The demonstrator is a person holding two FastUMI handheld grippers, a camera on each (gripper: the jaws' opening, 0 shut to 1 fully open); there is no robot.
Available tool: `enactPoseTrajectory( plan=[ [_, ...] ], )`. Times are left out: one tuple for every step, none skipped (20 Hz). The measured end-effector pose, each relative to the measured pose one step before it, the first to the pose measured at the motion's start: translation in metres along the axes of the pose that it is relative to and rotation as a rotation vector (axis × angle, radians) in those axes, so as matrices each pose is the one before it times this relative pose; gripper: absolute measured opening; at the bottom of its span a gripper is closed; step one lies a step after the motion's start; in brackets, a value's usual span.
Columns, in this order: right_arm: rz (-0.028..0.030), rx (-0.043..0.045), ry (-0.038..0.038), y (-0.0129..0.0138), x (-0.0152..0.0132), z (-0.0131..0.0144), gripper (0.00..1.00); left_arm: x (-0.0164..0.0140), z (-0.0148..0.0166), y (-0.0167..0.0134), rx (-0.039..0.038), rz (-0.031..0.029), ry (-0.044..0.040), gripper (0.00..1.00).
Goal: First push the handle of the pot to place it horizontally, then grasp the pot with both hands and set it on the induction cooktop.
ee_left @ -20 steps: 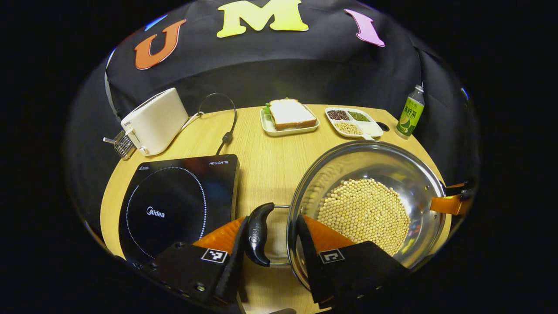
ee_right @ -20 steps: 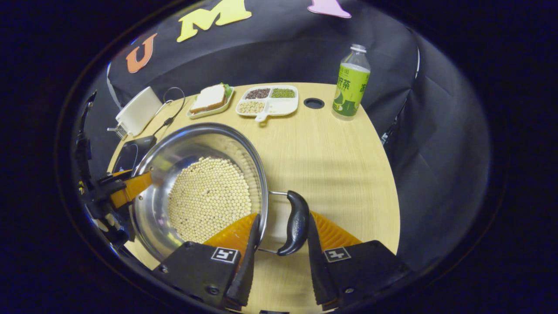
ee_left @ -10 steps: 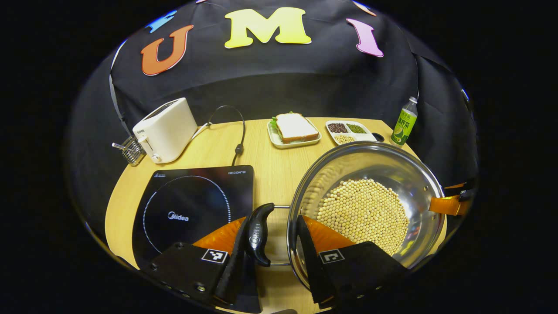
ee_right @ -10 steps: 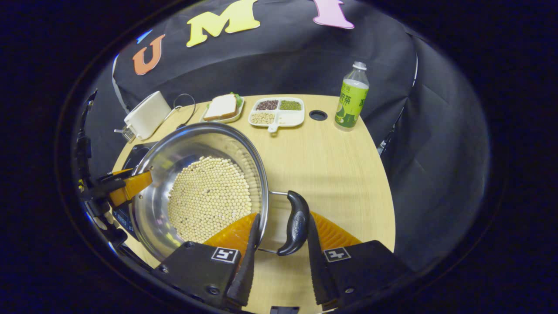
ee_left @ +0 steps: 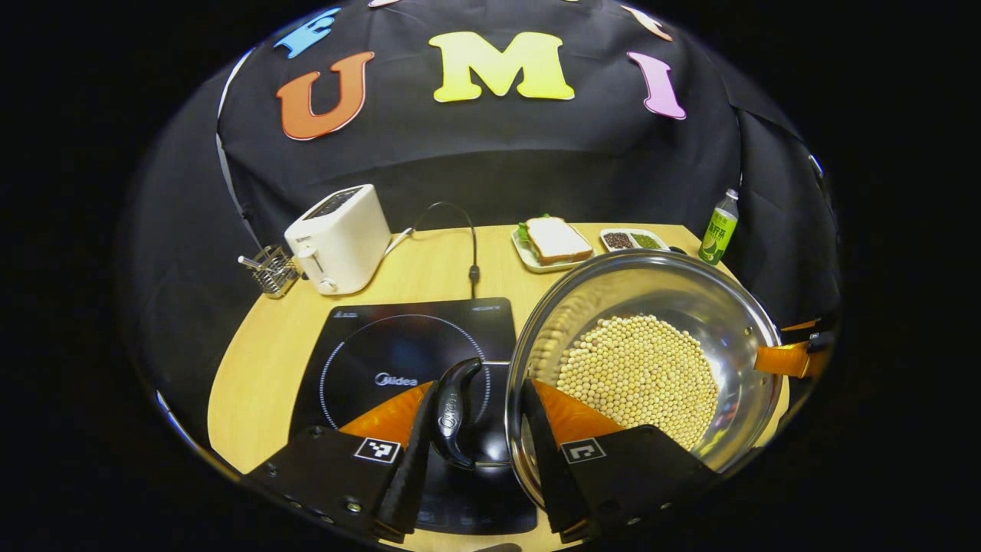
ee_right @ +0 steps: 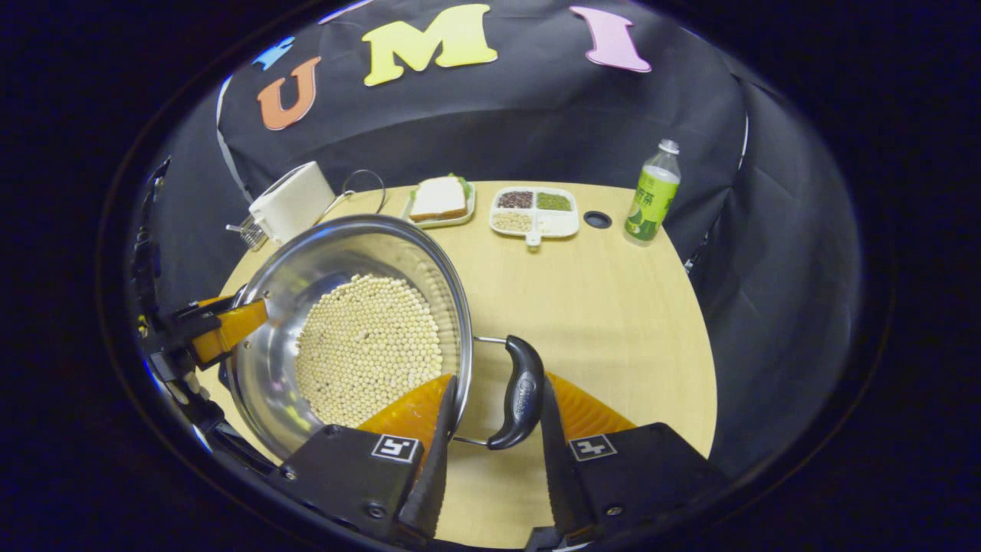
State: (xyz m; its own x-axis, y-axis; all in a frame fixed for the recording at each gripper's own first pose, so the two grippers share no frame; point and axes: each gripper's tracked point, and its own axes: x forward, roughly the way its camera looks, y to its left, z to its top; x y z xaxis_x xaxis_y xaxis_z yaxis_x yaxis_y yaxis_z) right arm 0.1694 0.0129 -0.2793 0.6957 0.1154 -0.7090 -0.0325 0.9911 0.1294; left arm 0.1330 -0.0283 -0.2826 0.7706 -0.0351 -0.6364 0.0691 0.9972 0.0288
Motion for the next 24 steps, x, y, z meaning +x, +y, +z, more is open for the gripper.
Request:
enactPoseTrajectory(
  plan=[
    [0.00381, -0.00600, -0.00300, 0.00998, -0.00225, -0.00022, 0.55, -0.00501, -0.00180, 0.00824, -0.00693, 0.00562, -0.00050, 0.61],
    [0.00362, -0.00565, -0.00199, 0.00946, -0.00165, 0.00022, 0.55, -0.00261, -0.00038, 0.01016, -0.00672, 0.00397, 0.00176, 0.61],
    [0.00418, -0.00527, -0.00098, 0.00938, -0.00084, -0.00079, 0.55, -0.00289, -0.00119, 0.00794, -0.00446, 0.00401, -0.00028, 0.61],
    [0.00482, -0.00341, -0.00102, 0.01035, -0.00171, -0.00019, 0.55, -0.00402, -0.00290, 0.01071, -0.00506, 0.00467, 0.00025, 0.71],
    [0.00427, -0.00208, -0.00238, 0.01029, -0.00030, -0.00042, 0.55, -0.00286, -0.00026, 0.00924, -0.00441, 0.00406, -0.00292, 0.71],
    [0.00301, -0.00313, -0.00393, 0.01036, -0.00096, 0.00028, 0.55, -0.00227, -0.00113, 0.00956, -0.00205, 0.00390, -0.00171, 0.61],
    [0.00176, -0.00127, 0.00056, 0.01019, 0.00005, -0.00064, 0.55, -0.00360, -0.00018, 0.01065, -0.00098, 0.00373, -0.00097, 0.61],
    [0.00222, 0.00044, 0.00068, 0.01029, 0.00002, -0.00059, 0.55, -0.00318, -0.00063, 0.00948, 0.00137, 0.00351, 0.00017, 0.61],
    [0.00248, 0.00168, 0.00004, 0.01043, 0.00034, -0.00008, 0.55, -0.00169, -0.00006, 0.00833, 0.00147, 0.00293, -0.00043, 0.61],
    [0.00231, 0.00156, -0.00028, 0.00988, 0.00069, 0.00032, 0.55, 0.00086, 0.00091, 0.00929, 0.00294, 0.00198, -0.00173, 0.61],
    [0.00381, 0.00307, -0.00017, 0.00993, 0.00171, 0.00004, 0.55, 0.00045, 0.00101, 0.00942, 0.00257, 0.00473, -0.00023, 0.61],
    [0.00335, 0.00085, 0.00350, 0.00929, 0.00206, 0.00050, 0.55, 0.00001, -0.00064, 0.01102, 0.00151, 0.00481, -0.00013, 0.61],
    [0.00359, -0.00018, 0.00360, 0.00873, 0.00309, 0.00097, 0.55, 0.00045, 0.00075, 0.00988, 0.00282, 0.00468, 0.00130, 0.61],
    [0.00341, -0.00207, 0.00165, 0.00874, 0.00310, 0.00224, 0.55, 0.00213, -0.00090, 0.00748, 0.00211, 0.00343, -0.00125, 0.61],
    [0.00218, -0.00268, 0.00147, 0.00922, 0.00286, 0.00182, 0.55, 0.00215, -0.00076, 0.00880, -0.00438, 0.00256, 0.00443, 0.61],
    [0.00289, -0.00646, 0.00396, 0.00891, 0.00393, 0.00196, 0.55, 0.00386, -0.00032, 0.00721, -0.00838, 0.00331, 0.00418, 0.61],
    [0.00174, -0.00500, 0.00242, 0.00736, 0.00473, 0.00302, 0.55, 0.00349, -0.00047, 0.00735, -0.00746, 0.00372, 0.00471, 0.61],
    [0.00047, -0.00289, 0.00142, 0.00646, 0.00540, 0.00311, 0.55, 0.00177, -0.00117, 0.00762, -0.00461, 0.00454, 0.00482, 0.61],
    [0.00151, -0.00500, 0.00625, 0.00675, 0.00503, 0.00176, 0.55, 0.00333, 0.00030, 0.00767, 0.00021, 0.00503, 0.00132, 0.61],
    [0.00257, 0.00201, 0.00506, 0.00657, 0.00586, 0.00266, 0.55, 0.00484, 0.00044, 0.00573, 0.00001, 0.00587, 0.00277, 0.61],
    [0.00241, -0.00040, 0.00535, 0.00560, 0.00600, 0.00261, 0.55, 0.00425, 0.00050, 0.00635, -0.00155, 0.00479, 0.00215, 0.61],
    [0.00112, 0.00136, 0.00308, 0.00431, 0.00562, 0.00310, 0.55, 0.00486, 0.00047, 0.00506, -0.00087, 0.00366, 0.00367, 0.61],
    [-0.00023, -0.00123, -0.00006, 0.00470, 0.00517, 0.00319, 0.55, 0.00552, 0.00087, 0.00362, 0.00036, 0.00311, -0.00009, 0.61],
    [-0.00132, -0.00460, 0.00347, 0.00380, 0.00490, 0.00280, 0.55, 0.00483, 0.00135, 0.00392, -0.00335, 0.00443, 0.00041, 0.61]
  ],
)
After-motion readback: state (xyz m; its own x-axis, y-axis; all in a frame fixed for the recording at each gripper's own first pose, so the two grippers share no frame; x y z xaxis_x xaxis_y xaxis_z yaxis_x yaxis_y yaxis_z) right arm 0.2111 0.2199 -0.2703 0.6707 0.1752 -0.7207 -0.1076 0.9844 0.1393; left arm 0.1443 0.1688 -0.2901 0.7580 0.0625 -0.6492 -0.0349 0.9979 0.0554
